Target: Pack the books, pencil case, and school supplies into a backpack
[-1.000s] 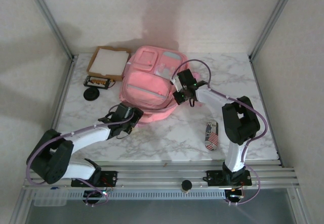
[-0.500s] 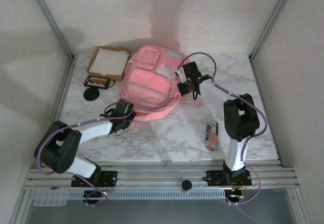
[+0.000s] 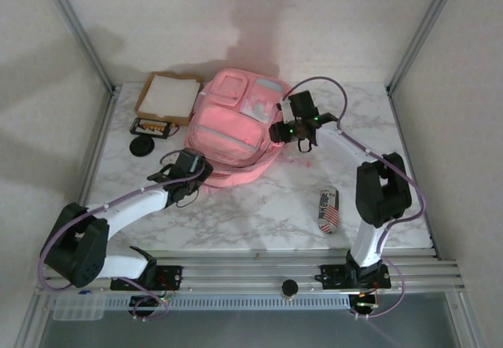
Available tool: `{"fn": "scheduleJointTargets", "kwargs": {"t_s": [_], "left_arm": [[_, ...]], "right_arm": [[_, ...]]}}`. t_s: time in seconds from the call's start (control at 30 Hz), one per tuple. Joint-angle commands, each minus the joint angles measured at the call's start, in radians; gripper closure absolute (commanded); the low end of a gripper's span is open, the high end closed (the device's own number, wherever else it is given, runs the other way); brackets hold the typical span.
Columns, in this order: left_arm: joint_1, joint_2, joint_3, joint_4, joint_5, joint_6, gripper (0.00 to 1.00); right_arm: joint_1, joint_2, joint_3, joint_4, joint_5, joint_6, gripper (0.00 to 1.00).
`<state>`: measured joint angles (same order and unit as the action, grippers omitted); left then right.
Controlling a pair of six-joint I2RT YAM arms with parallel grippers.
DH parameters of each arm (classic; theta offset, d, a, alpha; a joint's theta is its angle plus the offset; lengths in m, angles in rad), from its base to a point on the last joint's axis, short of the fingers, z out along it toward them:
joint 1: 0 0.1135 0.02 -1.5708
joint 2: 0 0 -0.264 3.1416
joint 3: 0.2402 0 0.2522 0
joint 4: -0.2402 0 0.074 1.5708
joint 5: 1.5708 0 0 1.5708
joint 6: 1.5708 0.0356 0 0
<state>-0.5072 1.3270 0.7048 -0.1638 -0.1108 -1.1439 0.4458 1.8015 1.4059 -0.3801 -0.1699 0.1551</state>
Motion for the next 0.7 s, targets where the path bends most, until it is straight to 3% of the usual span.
{"fn": "scheduleJointTargets", "kwargs": {"t_s": [0.0, 0.13, 0.67], "left_arm": [[-0.041, 0.001, 0.068, -0.067, -0.052, 0.037, 0.34], [-0.065, 0.035, 0.112, -0.071, -0.054, 0.050, 0.34], [-0.093, 0.079, 0.152, -0.067, -0.061, 0.087, 0.35]], "right_arm": [[0.022, 0.007, -0.013, 0.073, -0.157, 0.262, 0.50], [0.036, 0.080, 0.012, 0.121, -0.193, 0.381, 0.49], [0.036, 0.252, 0.159, 0.154, -0.157, 0.392, 0.61]]}}
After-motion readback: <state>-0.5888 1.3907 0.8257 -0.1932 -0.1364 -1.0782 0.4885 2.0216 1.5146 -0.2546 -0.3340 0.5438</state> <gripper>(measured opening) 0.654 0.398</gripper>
